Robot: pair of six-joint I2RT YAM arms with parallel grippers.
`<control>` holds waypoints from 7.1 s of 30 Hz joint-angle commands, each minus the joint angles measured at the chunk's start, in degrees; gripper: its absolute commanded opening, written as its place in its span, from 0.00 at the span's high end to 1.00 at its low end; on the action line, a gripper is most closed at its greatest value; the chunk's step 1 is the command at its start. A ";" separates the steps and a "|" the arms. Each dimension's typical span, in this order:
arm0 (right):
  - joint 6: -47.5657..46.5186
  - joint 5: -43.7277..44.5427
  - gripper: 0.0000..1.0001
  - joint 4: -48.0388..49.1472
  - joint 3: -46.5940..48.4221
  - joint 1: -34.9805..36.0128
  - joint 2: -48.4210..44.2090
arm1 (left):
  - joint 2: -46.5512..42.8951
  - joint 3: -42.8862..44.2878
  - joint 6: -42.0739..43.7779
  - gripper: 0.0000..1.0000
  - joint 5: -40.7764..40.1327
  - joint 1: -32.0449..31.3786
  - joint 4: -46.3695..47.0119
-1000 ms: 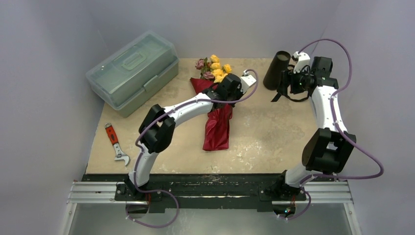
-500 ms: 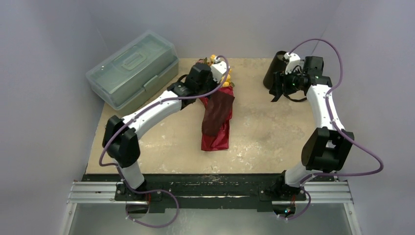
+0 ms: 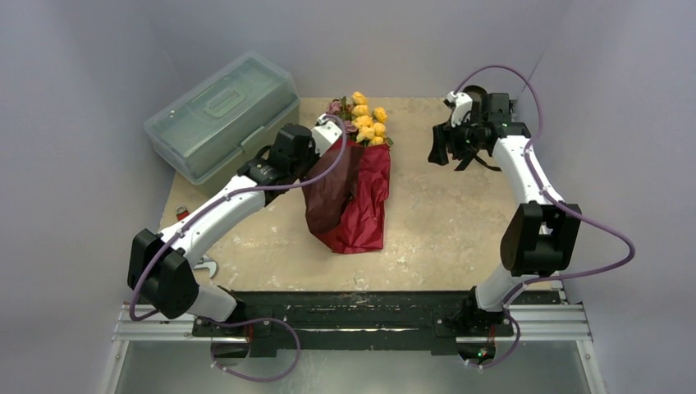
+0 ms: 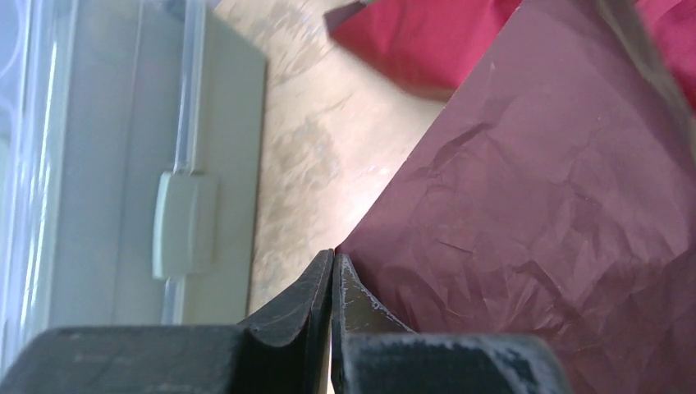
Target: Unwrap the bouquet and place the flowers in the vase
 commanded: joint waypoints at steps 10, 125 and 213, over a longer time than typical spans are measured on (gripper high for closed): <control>4.89 -3.02 0.23 4.89 4.13 8.74 7.22 | -5.79 -14.85 14.61 1.00 -15.44 4.35 2.92; 16.57 2.87 0.49 8.32 9.11 18.00 30.15 | 20.71 -0.75 34.11 0.59 37.93 8.86 -4.52; 6.07 -4.60 0.09 -7.93 11.01 11.46 5.22 | 16.99 1.80 -40.08 0.54 18.27 8.05 10.67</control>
